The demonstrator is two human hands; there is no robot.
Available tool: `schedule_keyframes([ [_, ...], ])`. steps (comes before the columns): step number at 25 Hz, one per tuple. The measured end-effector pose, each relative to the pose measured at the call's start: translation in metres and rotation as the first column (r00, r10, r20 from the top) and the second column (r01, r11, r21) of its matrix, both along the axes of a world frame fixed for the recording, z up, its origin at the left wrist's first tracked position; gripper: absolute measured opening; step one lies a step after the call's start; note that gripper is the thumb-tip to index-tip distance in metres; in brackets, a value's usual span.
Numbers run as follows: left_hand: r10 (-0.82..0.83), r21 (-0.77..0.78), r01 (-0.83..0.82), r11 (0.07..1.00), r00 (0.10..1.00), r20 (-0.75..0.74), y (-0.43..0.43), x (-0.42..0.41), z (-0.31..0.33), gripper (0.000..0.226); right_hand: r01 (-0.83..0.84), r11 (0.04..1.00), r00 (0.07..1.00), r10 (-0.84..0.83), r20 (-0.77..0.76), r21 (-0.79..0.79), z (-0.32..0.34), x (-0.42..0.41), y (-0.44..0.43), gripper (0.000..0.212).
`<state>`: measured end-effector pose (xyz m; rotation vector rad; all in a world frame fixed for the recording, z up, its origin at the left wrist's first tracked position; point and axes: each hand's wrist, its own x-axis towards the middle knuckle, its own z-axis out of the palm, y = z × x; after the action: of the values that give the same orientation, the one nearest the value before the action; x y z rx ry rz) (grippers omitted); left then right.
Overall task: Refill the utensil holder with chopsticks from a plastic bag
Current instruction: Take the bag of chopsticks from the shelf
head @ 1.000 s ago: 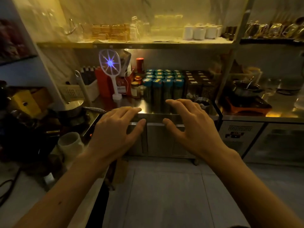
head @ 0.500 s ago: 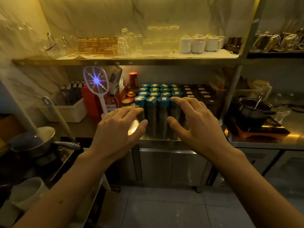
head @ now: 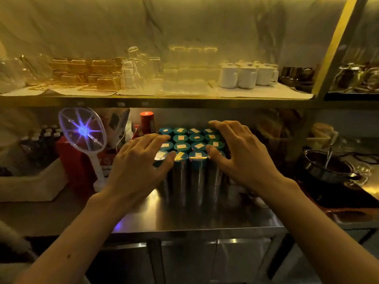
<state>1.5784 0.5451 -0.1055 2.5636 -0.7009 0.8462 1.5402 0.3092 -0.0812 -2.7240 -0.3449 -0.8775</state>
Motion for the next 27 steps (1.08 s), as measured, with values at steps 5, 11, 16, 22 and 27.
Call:
schedule_keyframes([
  [5,-0.018,0.030,0.018,0.999,1.000,0.014,-0.019,0.095,0.007,0.052,0.001,1.000,1.000,-0.001,-0.003,-0.008,0.008,0.090,-0.009,0.057],
  [11,0.051,0.120,-0.059,0.991,0.996,0.070,-0.068,0.207,0.016,0.049,-0.036,0.999,0.998,0.038,0.056,-0.037,0.012,0.216,-0.053,0.055],
  [16,0.120,0.208,-0.138,0.968,0.988,0.097,-0.112,0.278,0.042,0.059,-0.069,0.990,0.997,0.071,0.016,-0.127,0.026,0.302,-0.102,0.060],
  [22,0.236,0.344,-0.229,0.910,0.971,0.022,-0.124,0.335,0.048,0.075,-0.170,0.965,0.982,0.150,-0.112,-0.200,0.032,0.366,-0.117,0.070],
  [27,0.232,0.377,-0.197,0.905,0.971,-0.050,-0.116,0.345,0.047,0.075,-0.266,0.934,0.949,0.210,-0.235,-0.239,0.029,0.383,-0.122,0.070],
])
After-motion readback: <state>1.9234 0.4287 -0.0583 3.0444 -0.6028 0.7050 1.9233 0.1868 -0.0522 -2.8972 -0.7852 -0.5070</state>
